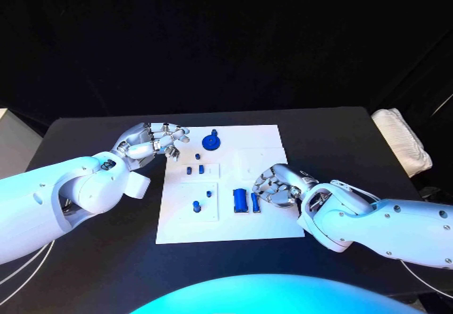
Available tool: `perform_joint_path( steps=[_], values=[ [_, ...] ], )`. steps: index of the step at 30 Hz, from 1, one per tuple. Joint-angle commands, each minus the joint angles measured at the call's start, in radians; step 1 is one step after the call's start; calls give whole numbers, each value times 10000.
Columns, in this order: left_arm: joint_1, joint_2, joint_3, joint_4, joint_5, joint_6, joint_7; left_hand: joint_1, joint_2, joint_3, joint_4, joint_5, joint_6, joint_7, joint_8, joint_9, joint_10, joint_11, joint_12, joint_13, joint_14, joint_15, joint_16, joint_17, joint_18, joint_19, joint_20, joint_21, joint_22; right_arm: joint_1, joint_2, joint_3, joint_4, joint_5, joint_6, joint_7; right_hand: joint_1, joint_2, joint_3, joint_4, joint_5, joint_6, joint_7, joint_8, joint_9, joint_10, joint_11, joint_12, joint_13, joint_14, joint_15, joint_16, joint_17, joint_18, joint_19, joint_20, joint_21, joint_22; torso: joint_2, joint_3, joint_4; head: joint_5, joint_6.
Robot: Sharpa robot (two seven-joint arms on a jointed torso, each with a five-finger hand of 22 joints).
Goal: Assemble the parts on the task board
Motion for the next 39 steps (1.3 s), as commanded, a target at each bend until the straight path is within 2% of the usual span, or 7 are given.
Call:
perform_joint_path(
  steps=[1, 5, 22, 32, 39],
  values=[
    [-7, 5, 5, 16, -22, 148, 51, -14, 81, -62, -19, 14, -76, -9, 65, -12, -73, -7, 45, -13, 22, 35, -21, 11, 120, 33, 8, -55, 3, -39, 36, -32, -28, -144, 650, -151, -98, 35, 58, 0, 23, 65, 4, 64, 17, 1020, -76, 20, 2631, 1038, -70, 63, 2635, -132, 260, -34, 36, 1307, 2, 3, -6, 0, -6],
    [-7, 1, 5, 17, -22, 148, 47, -1, 101, -65, -17, 15, -77, -8, 67, -16, -75, -6, 48, -16, 34, 34, -16, 25, 122, 32, 8, -59, -3, -42, 51, -32, -6, -155, 758, -134, -100, 36, 60, -2, 24, 66, 3, 65, 18, 1020, -77, 20, 2631, 1038, -71, 63, 2635, -133, 260, -35, 37, 1308, 7, 13, 3, -5, -13],
    [-7, -17, 4, 14, -39, 156, 34, 0, 110, -66, -14, 16, -78, -7, 67, -18, -76, -5, 48, -18, 29, 35, -20, 14, 122, 33, 8, -60, -4, -45, -33, -34, 91, -500, 790, -158, -205, 104, 128, -49, 61, 136, -53, 122, 47, 1020, -125, 20, 2631, 1038, -107, 63, 2635, -142, 274, -65, 99, 1336, -1, 8, -4, 2, -48],
    [-7, -15, 3, 1, -42, 161, 32, 0, 110, -66, -14, 16, -78, -7, 67, -18, -76, -5, 48, -18, 29, 35, -20, 14, 122, 33, 8, -60, -4, -53, -62, -34, 115, -589, 747, -105, -213, 102, 144, -85, 72, 159, -70, 145, 59, 1020, -139, 20, 2631, 1038, -119, 63, 2635, -147, 280, -74, 130, 1348, -1, 5, 0, -10, -23],
    [-8, -15, 3, 4, -42, 174, 14, 0, 110, -66, -14, 16, -78, -7, 67, -18, -76, -5, 48, -18, 29, 35, -20, 14, 122, 33, 8, -60, -4, -55, -31, -34, 69, -647, 558, -147, -309, -4, 119, -148, 27, 133, -65, 151, 66, 1020, -143, 20, 2631, 1038, -135, 63, 2635, -140, 272, -93, 76, 1340, -1, -1, 5, -5, -11]
  ],
)
